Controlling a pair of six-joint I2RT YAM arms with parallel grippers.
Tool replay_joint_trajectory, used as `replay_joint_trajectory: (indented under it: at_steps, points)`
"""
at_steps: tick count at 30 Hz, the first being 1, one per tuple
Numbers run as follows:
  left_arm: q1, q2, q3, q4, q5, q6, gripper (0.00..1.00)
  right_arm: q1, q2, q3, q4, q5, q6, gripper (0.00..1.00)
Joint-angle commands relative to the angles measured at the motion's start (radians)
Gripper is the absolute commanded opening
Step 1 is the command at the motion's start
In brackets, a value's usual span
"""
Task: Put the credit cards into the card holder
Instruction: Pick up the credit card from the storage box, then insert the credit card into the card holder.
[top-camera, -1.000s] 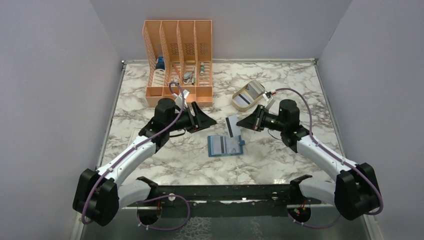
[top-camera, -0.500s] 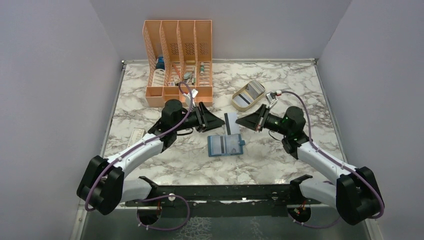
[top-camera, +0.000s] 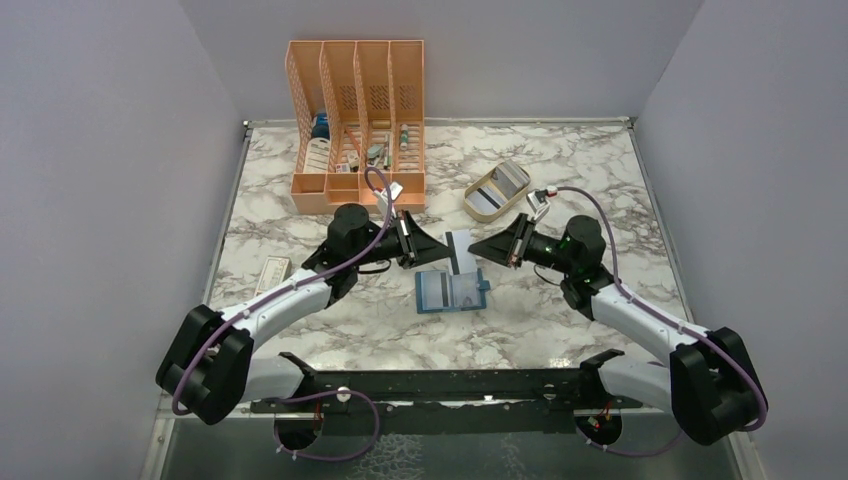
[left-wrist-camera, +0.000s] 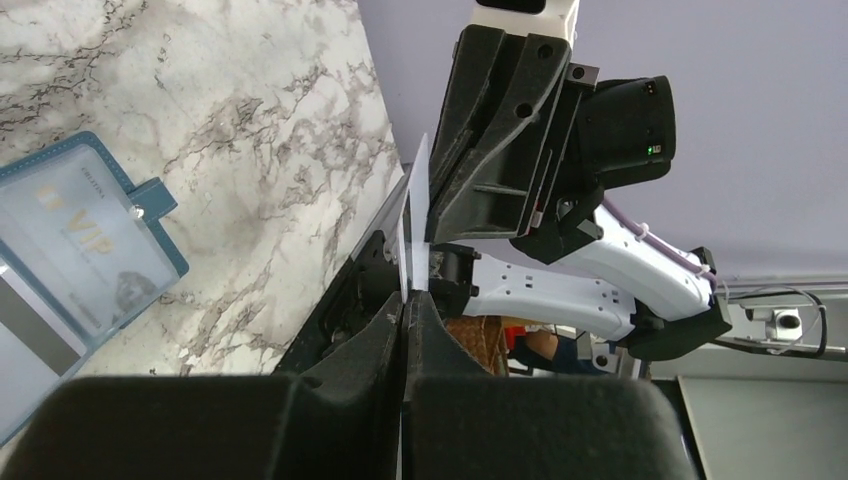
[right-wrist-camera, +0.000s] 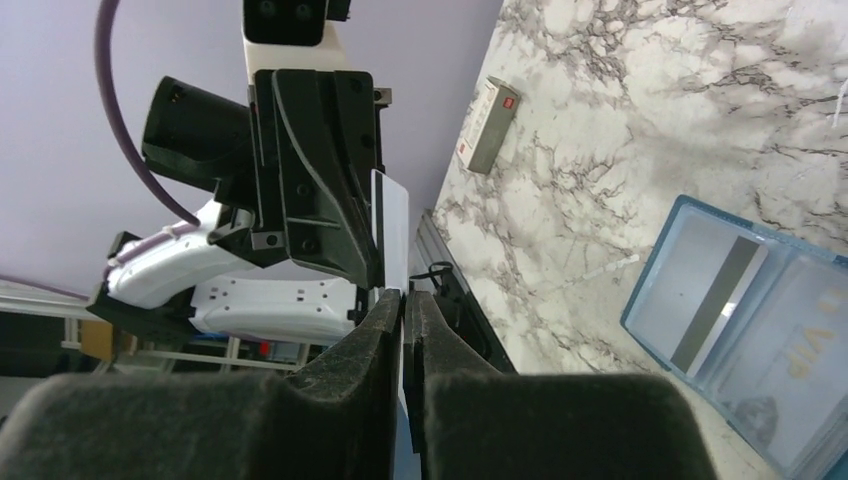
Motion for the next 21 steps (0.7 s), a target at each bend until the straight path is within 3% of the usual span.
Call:
replay_joint_trajectory:
  at_steps: [1, 10, 21]
  points:
    - [-0.005, 0.006, -0.023, 0.037, -0.008, 0.008, 0.00, 0.012, -0.022, 0.018, -0.095, 0.011, -0.087, 0.11]
    - [-0.004, 0.006, -0.108, 0.034, -0.033, 0.051, 0.00, 0.012, -0.096, 0.086, -0.437, 0.163, -0.324, 0.39]
    - [0.001, 0.141, -0.119, -0.031, 0.024, 0.158, 0.00, 0.012, 0.040, 0.173, -0.735, 0.319, -0.625, 0.44]
